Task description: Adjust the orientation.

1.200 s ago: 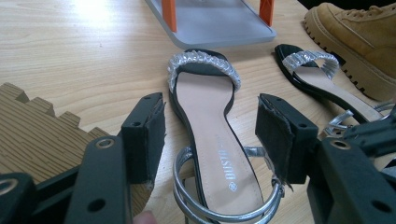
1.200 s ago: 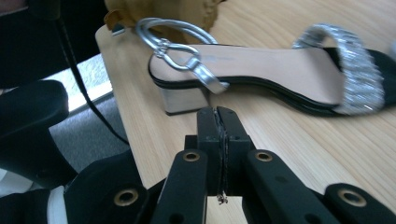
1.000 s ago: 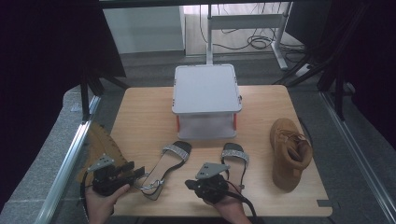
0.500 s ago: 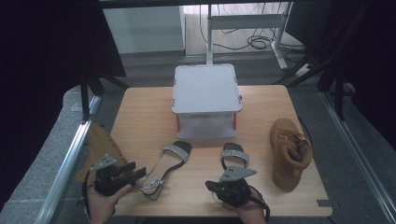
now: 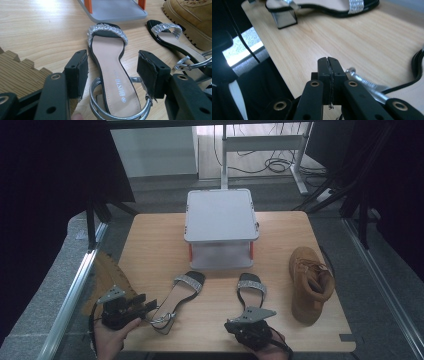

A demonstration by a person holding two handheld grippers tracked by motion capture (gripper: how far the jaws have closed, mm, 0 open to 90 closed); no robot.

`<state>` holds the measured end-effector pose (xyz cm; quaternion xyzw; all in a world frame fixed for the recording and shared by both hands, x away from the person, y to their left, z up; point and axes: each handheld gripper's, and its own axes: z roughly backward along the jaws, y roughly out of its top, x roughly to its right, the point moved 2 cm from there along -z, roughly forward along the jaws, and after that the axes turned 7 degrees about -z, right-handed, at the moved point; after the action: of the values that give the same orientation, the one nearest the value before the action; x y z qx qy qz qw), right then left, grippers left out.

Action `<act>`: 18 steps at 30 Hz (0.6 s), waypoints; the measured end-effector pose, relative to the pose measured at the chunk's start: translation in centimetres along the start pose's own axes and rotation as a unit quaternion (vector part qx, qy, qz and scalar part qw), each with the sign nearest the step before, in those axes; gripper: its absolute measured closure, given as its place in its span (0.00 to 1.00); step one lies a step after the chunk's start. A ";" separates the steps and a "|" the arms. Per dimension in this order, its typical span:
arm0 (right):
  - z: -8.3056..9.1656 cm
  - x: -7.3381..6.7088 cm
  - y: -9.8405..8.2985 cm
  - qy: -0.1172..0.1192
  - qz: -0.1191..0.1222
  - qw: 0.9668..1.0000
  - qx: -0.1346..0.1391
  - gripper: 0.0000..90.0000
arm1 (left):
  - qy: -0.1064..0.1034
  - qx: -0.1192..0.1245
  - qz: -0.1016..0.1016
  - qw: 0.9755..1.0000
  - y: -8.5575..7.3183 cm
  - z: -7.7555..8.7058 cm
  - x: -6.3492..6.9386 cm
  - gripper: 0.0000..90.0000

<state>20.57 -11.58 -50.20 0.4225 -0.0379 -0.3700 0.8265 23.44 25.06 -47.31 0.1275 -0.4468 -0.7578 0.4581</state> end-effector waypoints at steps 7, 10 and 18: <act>-0.4 0.2 -0.7 -0.021 0.005 1.000 -0.019 1.00 | 0.001 -0.001 0.001 1.000 0.0 0.0 -0.1 0.47; -0.4 0.4 -1.0 -0.034 0.009 0.999 -0.025 1.00 | 0.001 -0.002 0.000 1.000 -0.1 0.0 0.0 0.47; -0.2 0.5 -1.3 -0.031 0.002 0.999 -0.027 1.00 | 0.000 -0.003 -0.001 1.000 -0.1 -0.2 0.0 0.47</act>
<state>20.29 -12.21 -51.38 0.3879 -0.0544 -0.3822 0.8370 23.48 24.96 -47.46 0.1266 -0.4443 -0.7595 0.4580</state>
